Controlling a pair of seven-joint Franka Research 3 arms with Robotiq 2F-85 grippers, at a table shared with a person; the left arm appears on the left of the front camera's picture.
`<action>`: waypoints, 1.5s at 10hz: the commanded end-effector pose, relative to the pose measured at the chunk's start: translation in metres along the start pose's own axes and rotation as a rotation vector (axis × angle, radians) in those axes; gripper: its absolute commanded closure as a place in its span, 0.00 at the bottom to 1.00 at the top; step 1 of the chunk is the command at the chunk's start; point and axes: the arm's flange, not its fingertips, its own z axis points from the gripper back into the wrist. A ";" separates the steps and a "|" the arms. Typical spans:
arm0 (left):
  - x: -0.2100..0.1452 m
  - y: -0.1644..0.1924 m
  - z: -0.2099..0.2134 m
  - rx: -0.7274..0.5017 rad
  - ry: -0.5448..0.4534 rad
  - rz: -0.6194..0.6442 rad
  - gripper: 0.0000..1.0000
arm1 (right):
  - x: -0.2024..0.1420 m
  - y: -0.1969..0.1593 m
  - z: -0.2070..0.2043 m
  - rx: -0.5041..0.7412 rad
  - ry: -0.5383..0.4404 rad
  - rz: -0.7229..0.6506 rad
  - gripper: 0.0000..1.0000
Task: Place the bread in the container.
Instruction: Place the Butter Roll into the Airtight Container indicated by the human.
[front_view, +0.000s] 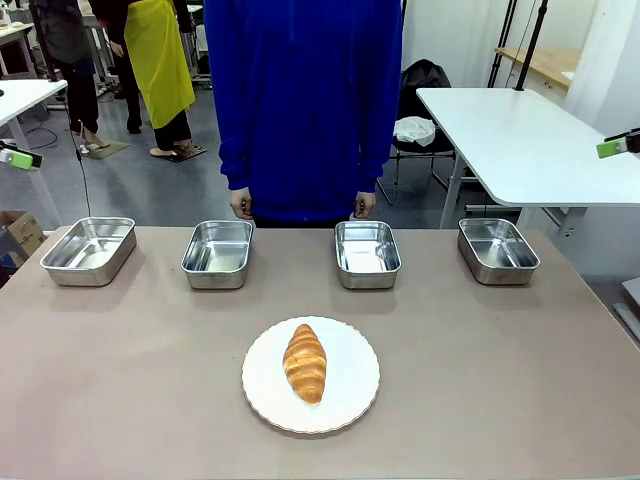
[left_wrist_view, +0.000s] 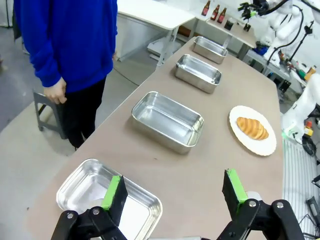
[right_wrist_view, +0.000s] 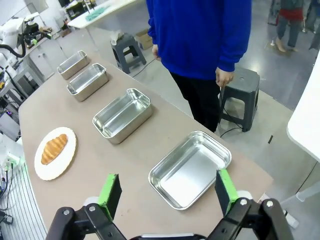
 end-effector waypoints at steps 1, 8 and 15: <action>0.005 0.000 0.000 -0.014 -0.020 0.051 0.00 | -0.003 -0.003 0.000 0.009 -0.028 0.001 0.00; -0.002 -0.001 0.001 -0.009 -0.001 0.088 0.00 | -0.011 -0.006 0.002 0.001 0.005 -0.027 0.00; -0.002 -0.001 0.001 -0.009 -0.001 0.088 0.00 | -0.011 -0.006 0.002 0.001 0.005 -0.027 0.00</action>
